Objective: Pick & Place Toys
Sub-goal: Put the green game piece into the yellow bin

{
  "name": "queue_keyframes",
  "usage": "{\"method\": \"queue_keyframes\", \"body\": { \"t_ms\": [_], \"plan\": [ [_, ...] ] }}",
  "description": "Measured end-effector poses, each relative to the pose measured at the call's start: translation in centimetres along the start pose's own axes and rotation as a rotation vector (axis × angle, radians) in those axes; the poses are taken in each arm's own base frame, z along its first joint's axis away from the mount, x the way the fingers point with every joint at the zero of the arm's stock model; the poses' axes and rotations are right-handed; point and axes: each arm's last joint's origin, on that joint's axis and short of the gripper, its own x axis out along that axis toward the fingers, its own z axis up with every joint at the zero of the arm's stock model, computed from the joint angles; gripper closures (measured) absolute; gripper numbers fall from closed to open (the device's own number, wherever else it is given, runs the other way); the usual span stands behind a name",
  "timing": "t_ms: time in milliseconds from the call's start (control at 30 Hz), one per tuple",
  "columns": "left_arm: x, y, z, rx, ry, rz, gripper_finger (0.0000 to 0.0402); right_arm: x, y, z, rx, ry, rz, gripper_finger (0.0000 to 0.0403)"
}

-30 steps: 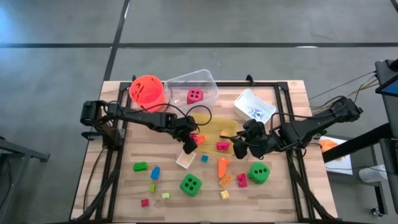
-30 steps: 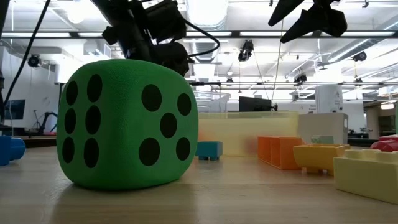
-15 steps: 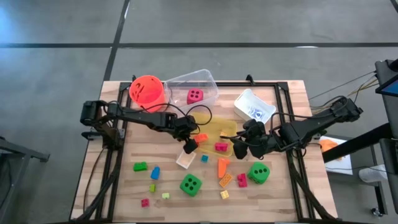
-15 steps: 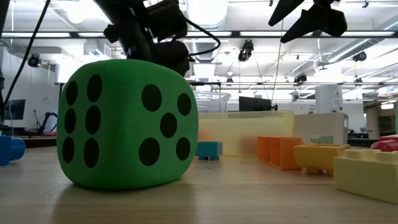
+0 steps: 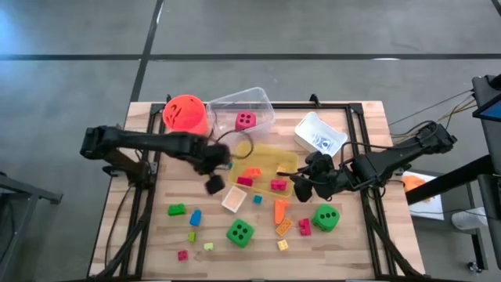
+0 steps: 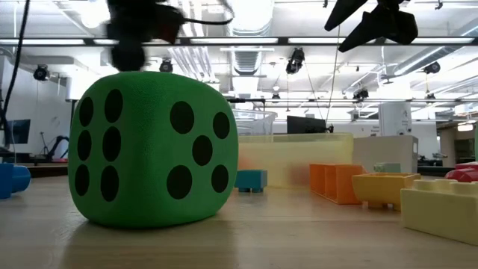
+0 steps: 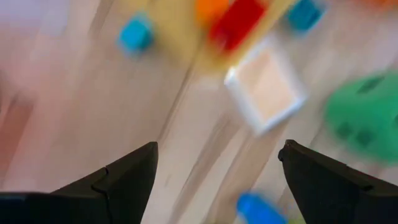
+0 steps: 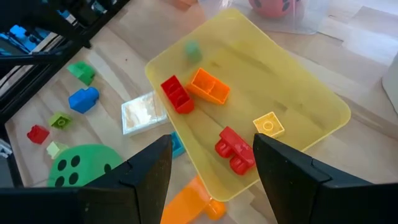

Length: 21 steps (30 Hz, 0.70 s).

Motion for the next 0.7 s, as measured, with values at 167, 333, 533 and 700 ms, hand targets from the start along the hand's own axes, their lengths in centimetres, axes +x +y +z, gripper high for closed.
{"method": "queue_keyframes", "body": {
  "t_ms": [167,333,533,700],
  "plan": [
    [-0.3,-0.1,-5.2,-0.005,0.088,0.063,0.0067,-0.1,0.0,0.1,-0.015,-0.001,0.004,0.0181],
    [1.2,-1.1,-11.0,0.081,0.12,0.048,0.0068,-0.3,-0.1,0.1,-0.014,0.005,0.015,0.0181],
    [4.9,-1.9,-16.2,0.005,0.212,0.097,0.0068,-0.8,0.2,0.6,-0.02,-0.001,0.037,0.0181],
    [7.2,-2.2,-18.2,-0.017,0.149,0.07,0.0068,-1.3,0.6,1.1,-0.038,-0.011,0.054,0.0181]
  ]
}}
